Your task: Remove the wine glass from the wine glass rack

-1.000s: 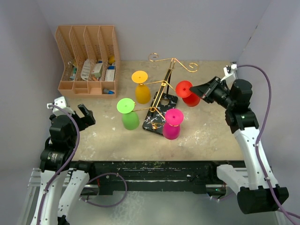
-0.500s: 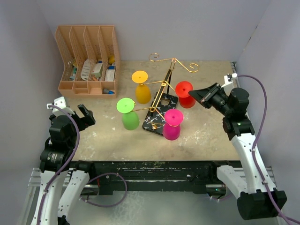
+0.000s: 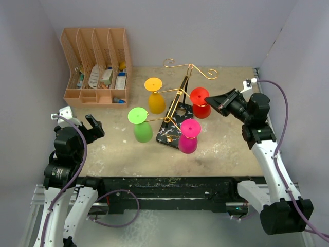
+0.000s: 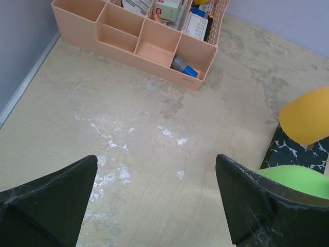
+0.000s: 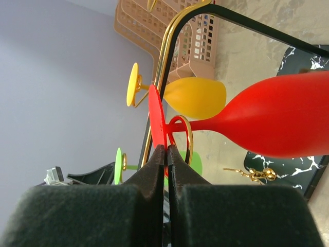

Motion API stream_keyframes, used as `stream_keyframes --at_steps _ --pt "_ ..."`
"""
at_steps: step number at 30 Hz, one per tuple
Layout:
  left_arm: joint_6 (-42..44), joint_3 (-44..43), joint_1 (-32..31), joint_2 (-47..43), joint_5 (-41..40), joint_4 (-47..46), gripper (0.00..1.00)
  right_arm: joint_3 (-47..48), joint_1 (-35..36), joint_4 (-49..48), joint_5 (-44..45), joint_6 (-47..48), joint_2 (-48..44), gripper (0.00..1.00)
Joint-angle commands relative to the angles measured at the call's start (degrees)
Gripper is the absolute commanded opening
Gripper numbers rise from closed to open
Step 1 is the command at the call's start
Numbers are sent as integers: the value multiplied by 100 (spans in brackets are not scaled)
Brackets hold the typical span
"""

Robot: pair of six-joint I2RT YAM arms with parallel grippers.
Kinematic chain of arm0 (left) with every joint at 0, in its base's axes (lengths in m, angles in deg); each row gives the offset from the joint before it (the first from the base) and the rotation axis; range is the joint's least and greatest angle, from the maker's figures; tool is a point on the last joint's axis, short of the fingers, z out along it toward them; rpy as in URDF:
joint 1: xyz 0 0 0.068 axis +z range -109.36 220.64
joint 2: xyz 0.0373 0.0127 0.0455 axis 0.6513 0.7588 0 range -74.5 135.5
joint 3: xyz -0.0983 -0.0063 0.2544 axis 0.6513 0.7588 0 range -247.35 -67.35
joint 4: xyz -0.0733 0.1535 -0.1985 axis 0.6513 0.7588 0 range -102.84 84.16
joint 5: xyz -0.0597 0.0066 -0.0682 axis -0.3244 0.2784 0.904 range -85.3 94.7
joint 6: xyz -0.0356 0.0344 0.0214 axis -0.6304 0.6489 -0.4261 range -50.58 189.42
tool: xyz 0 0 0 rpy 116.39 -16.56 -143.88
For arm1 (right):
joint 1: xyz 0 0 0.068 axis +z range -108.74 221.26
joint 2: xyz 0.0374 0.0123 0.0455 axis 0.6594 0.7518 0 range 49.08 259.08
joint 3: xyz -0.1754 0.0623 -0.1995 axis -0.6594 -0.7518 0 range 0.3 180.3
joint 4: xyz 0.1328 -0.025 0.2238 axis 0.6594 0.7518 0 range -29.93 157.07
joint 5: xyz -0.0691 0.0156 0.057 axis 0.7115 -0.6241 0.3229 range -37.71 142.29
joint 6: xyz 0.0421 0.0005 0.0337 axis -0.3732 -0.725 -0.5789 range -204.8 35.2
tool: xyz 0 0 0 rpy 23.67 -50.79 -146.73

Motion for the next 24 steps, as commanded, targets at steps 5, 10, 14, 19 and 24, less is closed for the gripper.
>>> stream_keyframes --at_steps 5,10,14,19,24 --pt "-23 -119 -26 -37 -78 -140 99 214 17 -67 373 -161 -535 0" --pt "-26 -117 -27 -53 -69 -145 99 113 18 260 847 -420 -1033 0" --pt "-29 -118 -27 -50 -60 -145 99 -1 17 340 932 -558 -1158 0" --pt "-27 -119 -27 -48 -69 -149 99 -136 17 338 875 -702 -1216 0" --pt "-27 -117 -27 -33 -69 -148 99 -285 12 254 685 -777 -1196 0"
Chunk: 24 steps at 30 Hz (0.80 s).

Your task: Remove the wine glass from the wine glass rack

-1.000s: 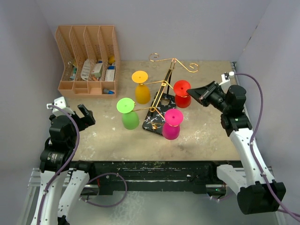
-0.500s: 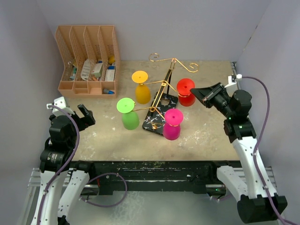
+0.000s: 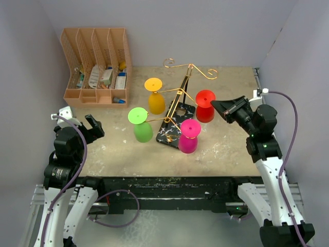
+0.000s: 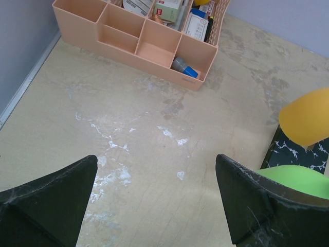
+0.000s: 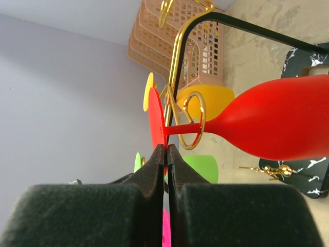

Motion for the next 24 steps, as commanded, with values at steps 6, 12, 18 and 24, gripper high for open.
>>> stream_keyframes --at_steps 6,12,18,24 --pt "-29 -118 -27 -11 -54 -149 99 -277 6 -545 -346 -354 10 0" --pt "-27 -119 -26 -11 -54 -143 99 -295 6 -748 -485 -383 113 0" --pt "-29 -119 -26 -11 -62 -136 99 -160 6 -932 -564 -328 358 0" --pt "-29 -120 -22 -12 -67 -135 100 -19 6 -1137 -644 -254 683 0"
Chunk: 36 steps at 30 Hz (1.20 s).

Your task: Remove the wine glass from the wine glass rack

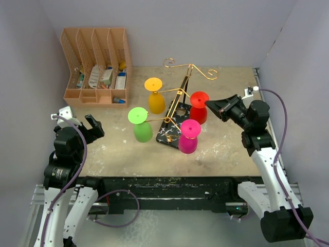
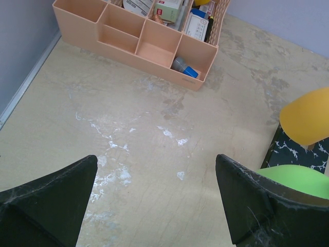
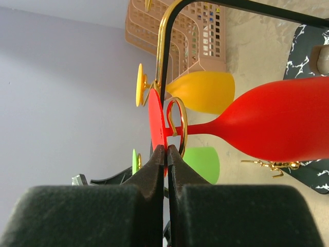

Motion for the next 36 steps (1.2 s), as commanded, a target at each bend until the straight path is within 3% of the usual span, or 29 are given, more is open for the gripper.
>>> stream_keyframes --at_steps 1,28,36 --pt "-28 -118 -26 -12 -69 -126 99 332 6 -538 -146 57 132 0" --pt "-31 -127 -27 21 -95 -126 100 1252 6 -1079 715 383 1139 0" --pt "-38 -135 -19 25 -82 -129 100 1698 6 -268 1467 1153 715 0"
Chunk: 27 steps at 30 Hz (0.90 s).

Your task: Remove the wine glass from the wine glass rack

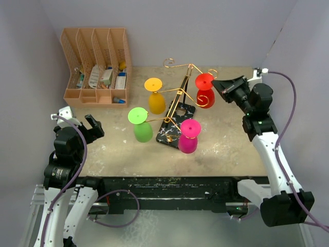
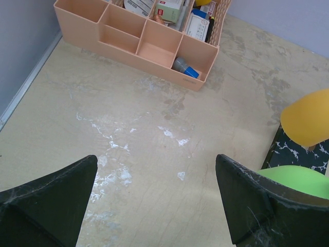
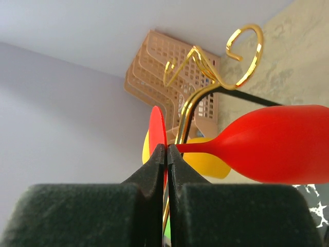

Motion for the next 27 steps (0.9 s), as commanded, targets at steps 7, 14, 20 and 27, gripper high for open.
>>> stream_keyframes --at_steps 7,14,20,27 --pt "-37 -125 -21 13 10 -153 100 1271 -5 1313 1854 2124 -1011 0" --pt "-36 -152 -25 0 27 -152 100 2169 44 1754 1022 3559 -949 0" --pt "-79 -204 -23 -111 -125 -89 99 3241 1100 2210 472 4370 -131 0" --pt "-441 -461 -19 -119 -66 73 99 4643 3004 2759 1326 5239 975 0"
